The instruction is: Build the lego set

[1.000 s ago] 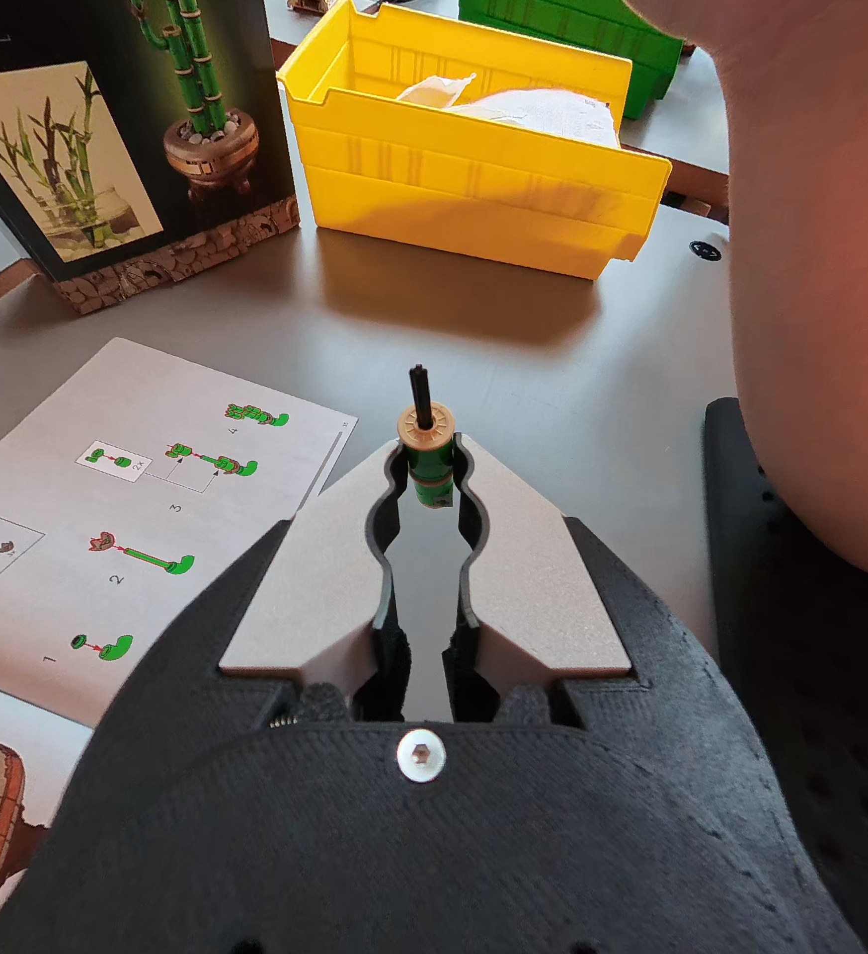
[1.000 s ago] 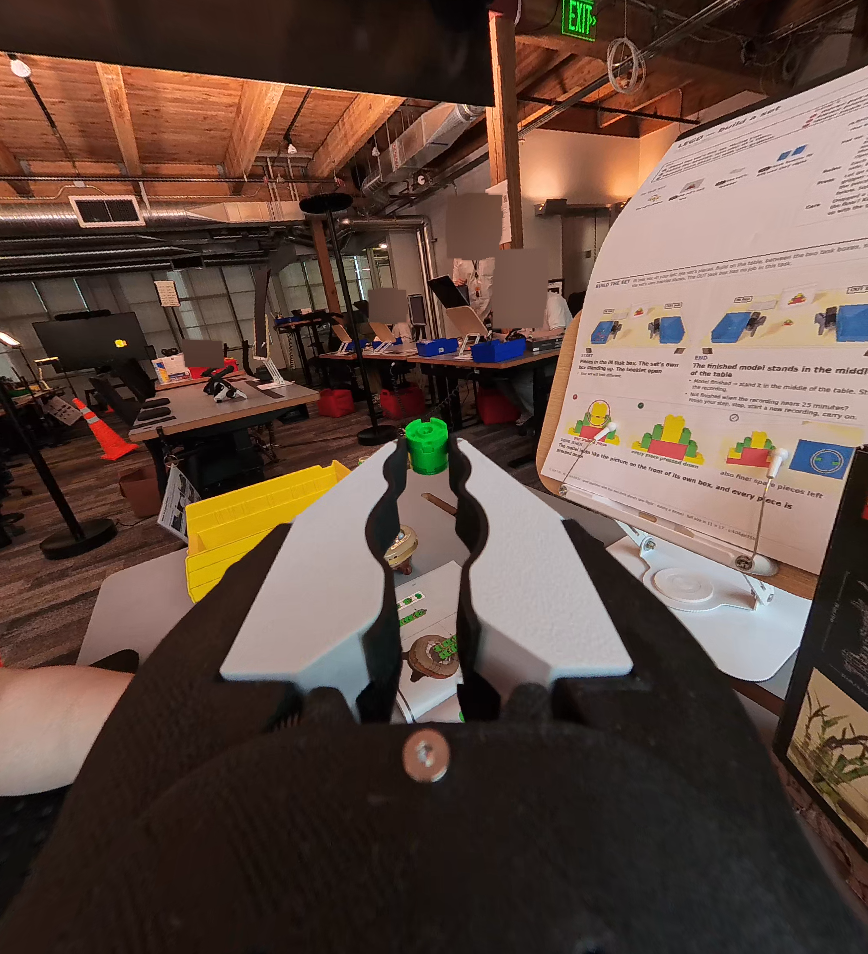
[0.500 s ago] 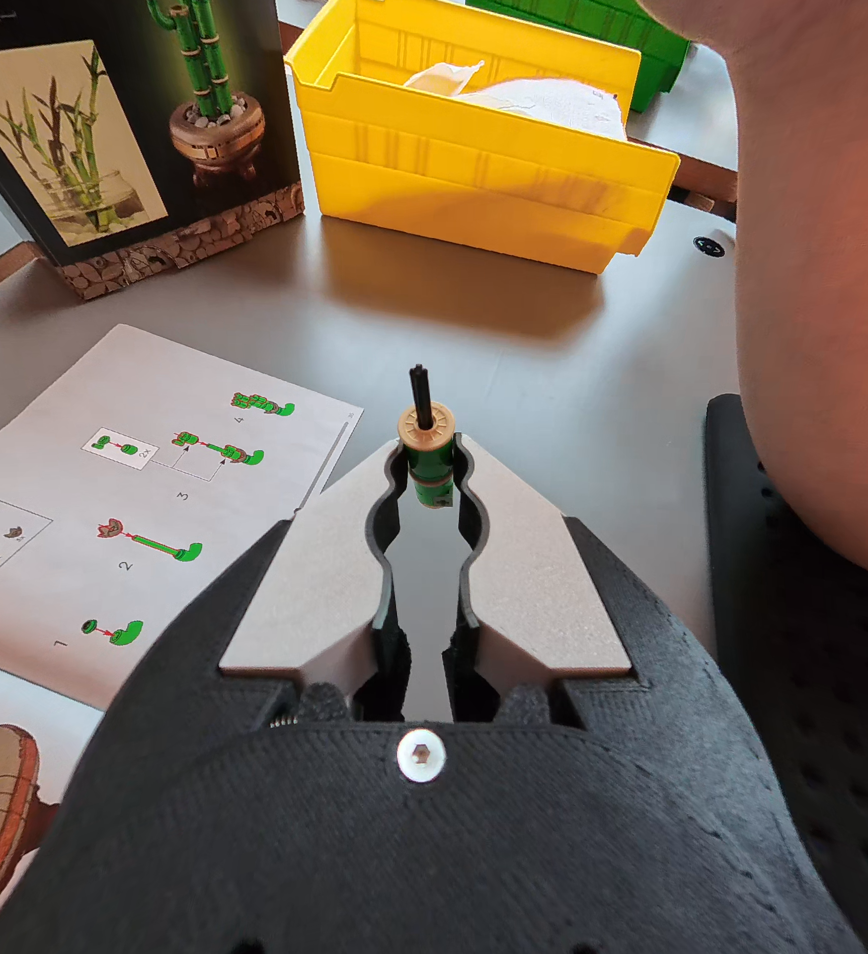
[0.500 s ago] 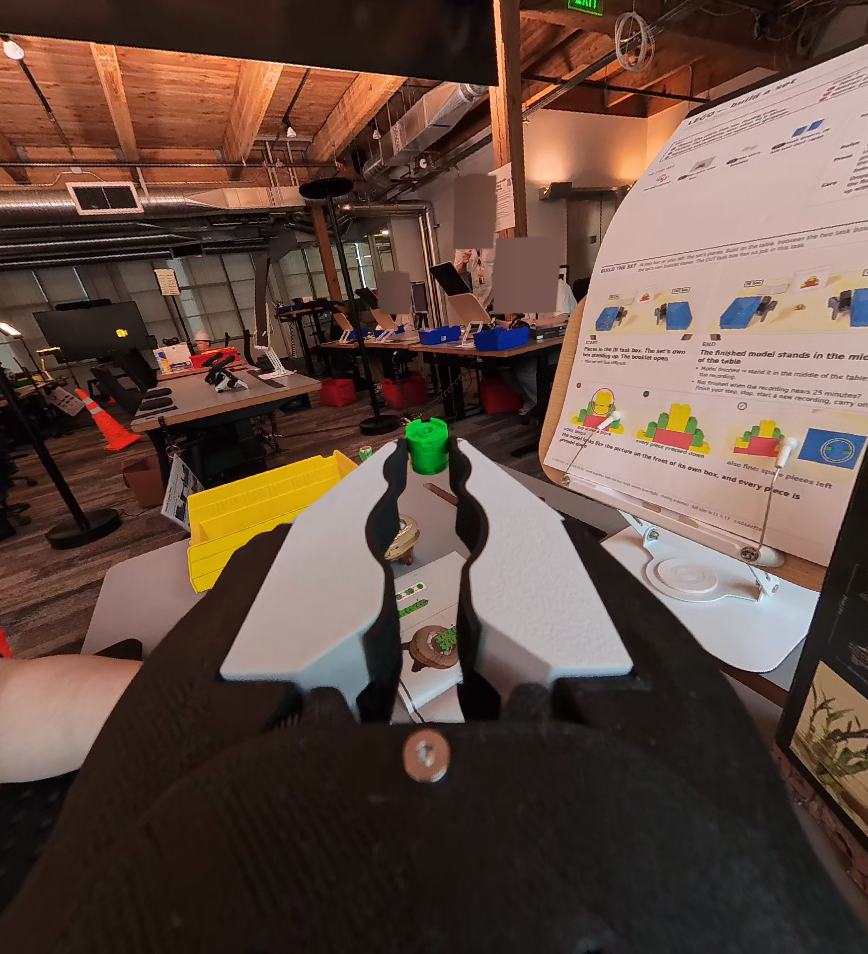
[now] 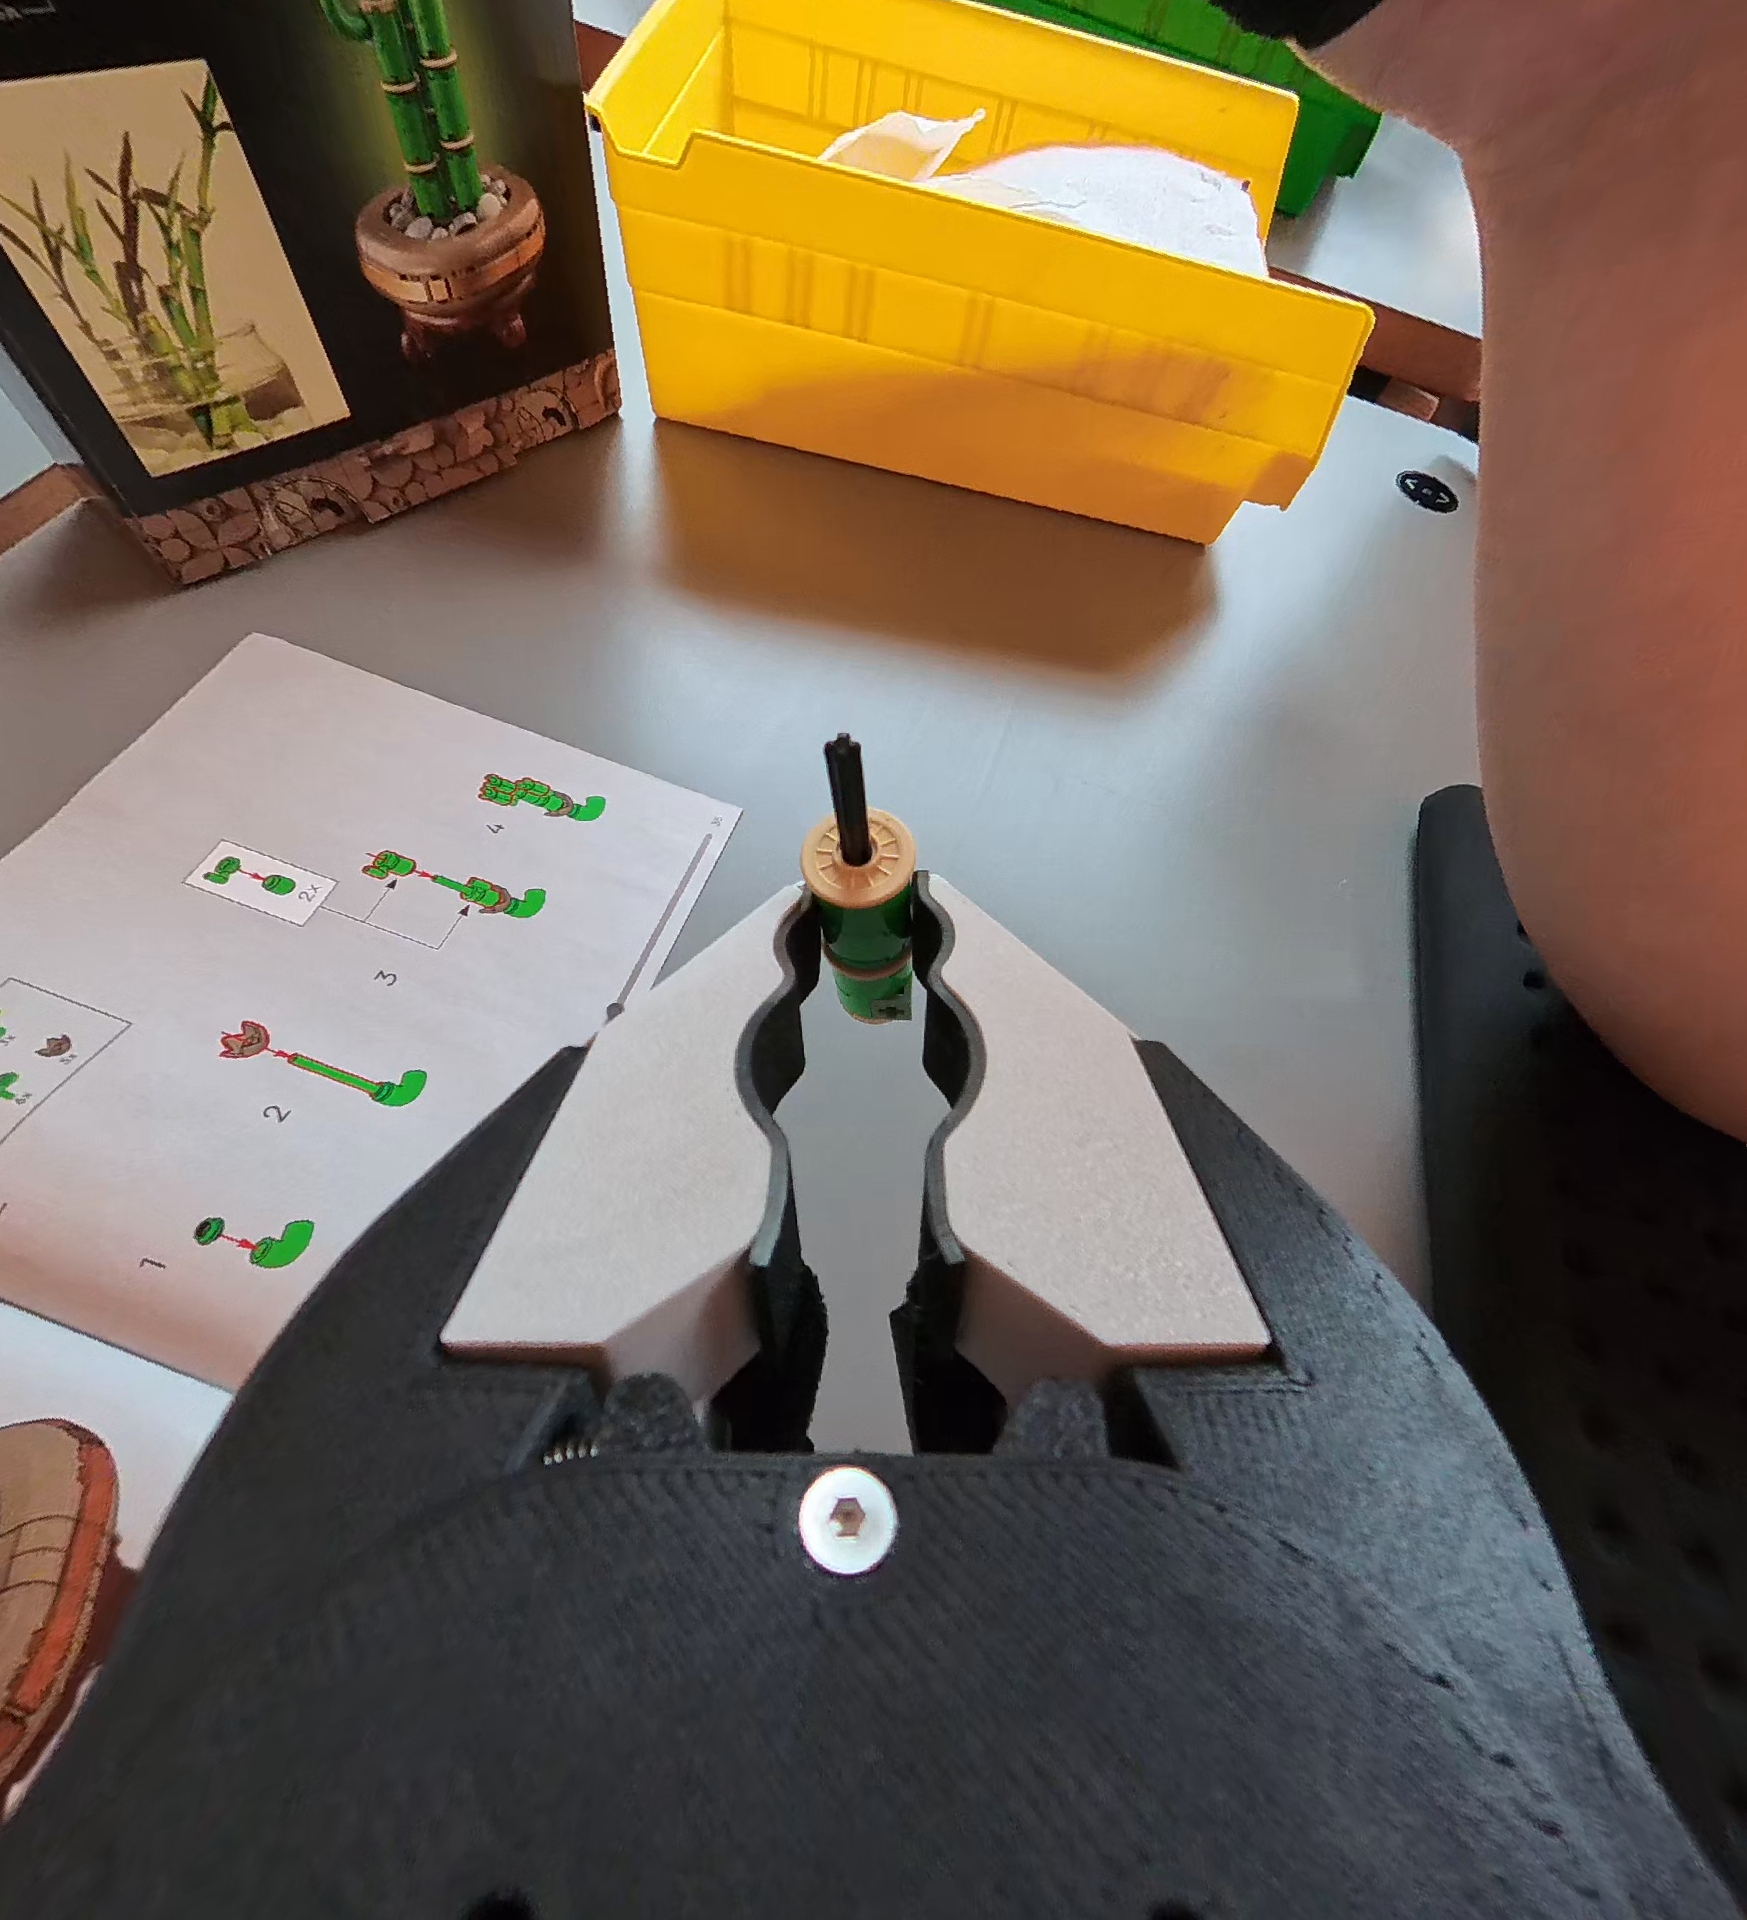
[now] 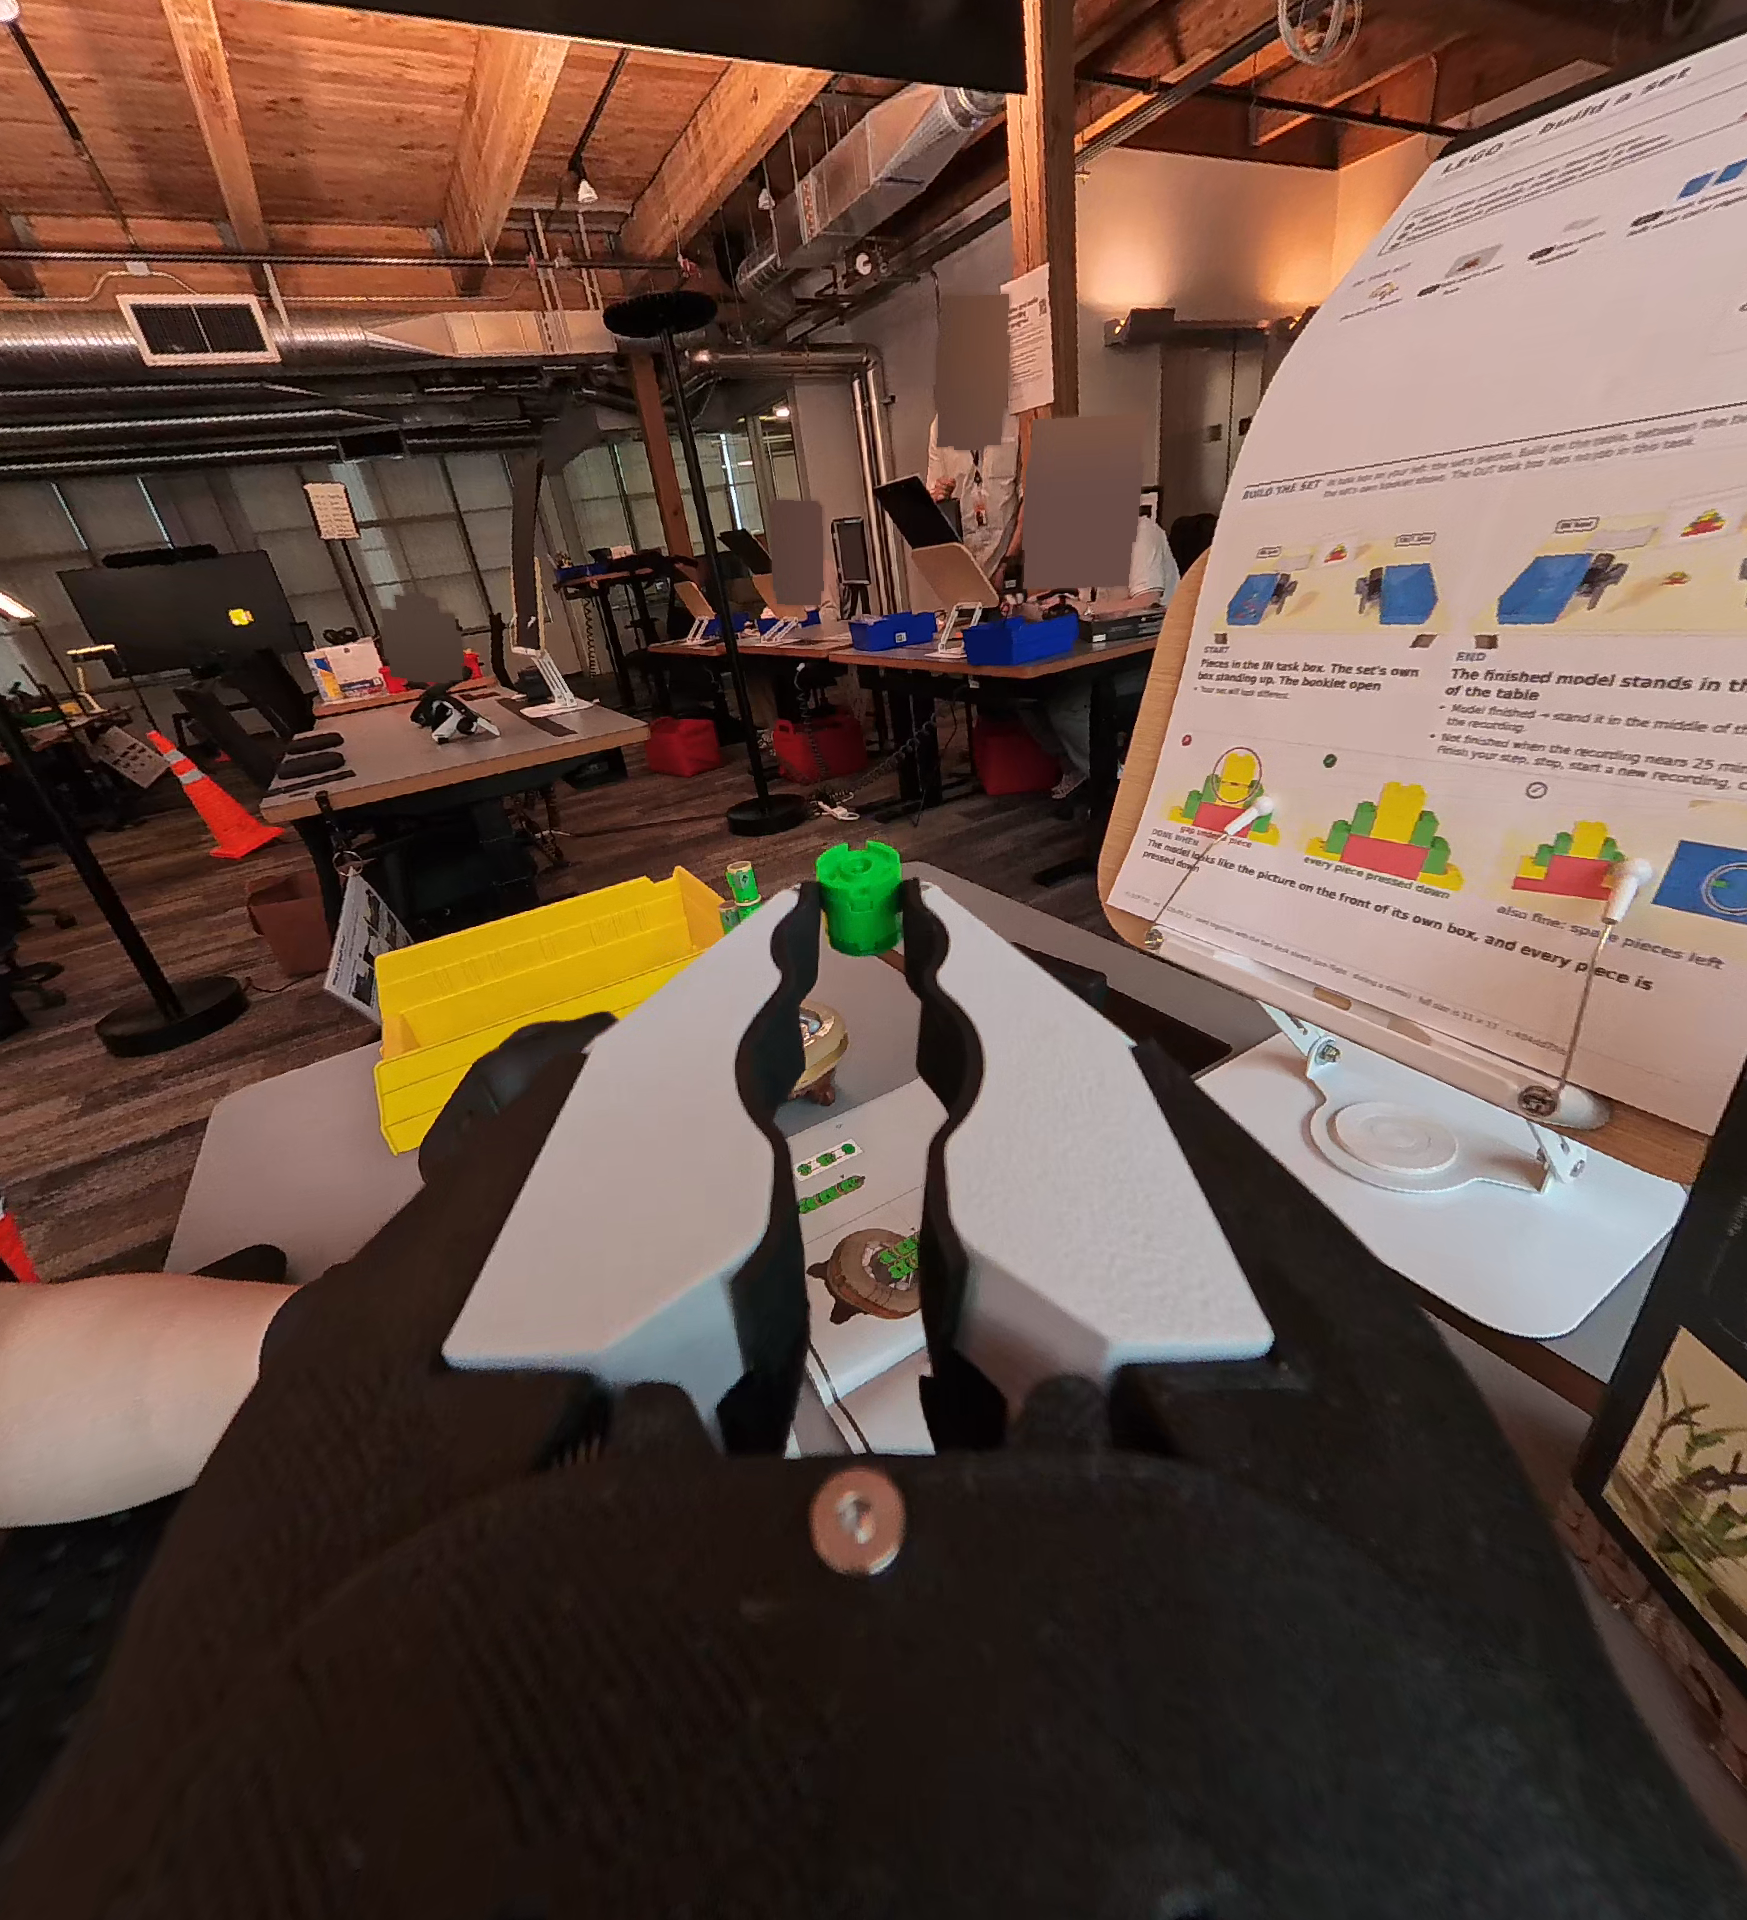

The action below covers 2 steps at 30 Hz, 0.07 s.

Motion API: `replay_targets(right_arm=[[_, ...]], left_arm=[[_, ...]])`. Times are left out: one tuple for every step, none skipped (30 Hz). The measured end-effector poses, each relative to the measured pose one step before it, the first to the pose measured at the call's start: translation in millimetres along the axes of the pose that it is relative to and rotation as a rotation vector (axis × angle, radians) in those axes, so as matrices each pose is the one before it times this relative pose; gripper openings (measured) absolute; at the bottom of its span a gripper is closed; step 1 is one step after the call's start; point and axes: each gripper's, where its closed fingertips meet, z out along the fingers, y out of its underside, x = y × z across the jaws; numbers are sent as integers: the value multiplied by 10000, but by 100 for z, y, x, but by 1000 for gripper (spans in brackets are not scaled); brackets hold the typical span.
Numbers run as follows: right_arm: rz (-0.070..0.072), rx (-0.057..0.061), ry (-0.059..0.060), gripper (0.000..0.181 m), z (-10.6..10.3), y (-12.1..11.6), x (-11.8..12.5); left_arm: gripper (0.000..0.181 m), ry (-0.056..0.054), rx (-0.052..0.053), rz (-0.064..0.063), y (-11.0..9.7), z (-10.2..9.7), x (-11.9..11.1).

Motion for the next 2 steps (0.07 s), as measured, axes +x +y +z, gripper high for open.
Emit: replay_targets(right_arm=[[-4, -29, -9, 15, 67, 72, -26], [3, -28, -14, 15, 85, 71, -24]], left_arm=[[15, -9, 4, -15, -18, -85, -82], [15, 5, -3, -18, -11, -92, -82]])
